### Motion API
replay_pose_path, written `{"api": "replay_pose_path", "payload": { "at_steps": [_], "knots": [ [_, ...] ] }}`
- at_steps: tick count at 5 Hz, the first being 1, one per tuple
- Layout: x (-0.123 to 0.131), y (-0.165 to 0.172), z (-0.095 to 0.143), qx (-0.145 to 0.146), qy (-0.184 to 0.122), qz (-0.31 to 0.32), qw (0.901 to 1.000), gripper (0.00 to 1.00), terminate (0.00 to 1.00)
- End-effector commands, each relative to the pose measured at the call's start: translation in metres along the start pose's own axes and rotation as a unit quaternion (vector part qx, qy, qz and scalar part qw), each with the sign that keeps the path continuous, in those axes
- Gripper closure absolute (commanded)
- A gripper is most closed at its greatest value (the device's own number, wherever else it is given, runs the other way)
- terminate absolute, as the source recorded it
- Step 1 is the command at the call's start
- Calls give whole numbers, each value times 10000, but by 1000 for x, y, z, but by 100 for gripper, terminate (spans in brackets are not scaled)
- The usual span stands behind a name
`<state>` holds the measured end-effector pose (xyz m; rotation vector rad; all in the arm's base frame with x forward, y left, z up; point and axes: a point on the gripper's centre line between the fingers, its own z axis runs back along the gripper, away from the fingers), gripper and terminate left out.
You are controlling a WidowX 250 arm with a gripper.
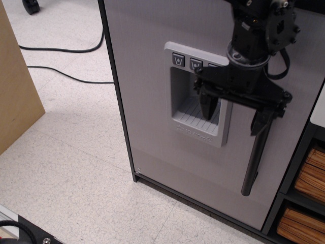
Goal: Close fridge
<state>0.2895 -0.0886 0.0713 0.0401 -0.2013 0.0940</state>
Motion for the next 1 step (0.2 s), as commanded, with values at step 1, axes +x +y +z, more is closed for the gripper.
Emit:
{"api": "replay_pose_path", "payload": {
  "at_steps": [1],
  "knots": [
    [8,2,22,-102,-226,28,9997,0,100]
  ]
}}
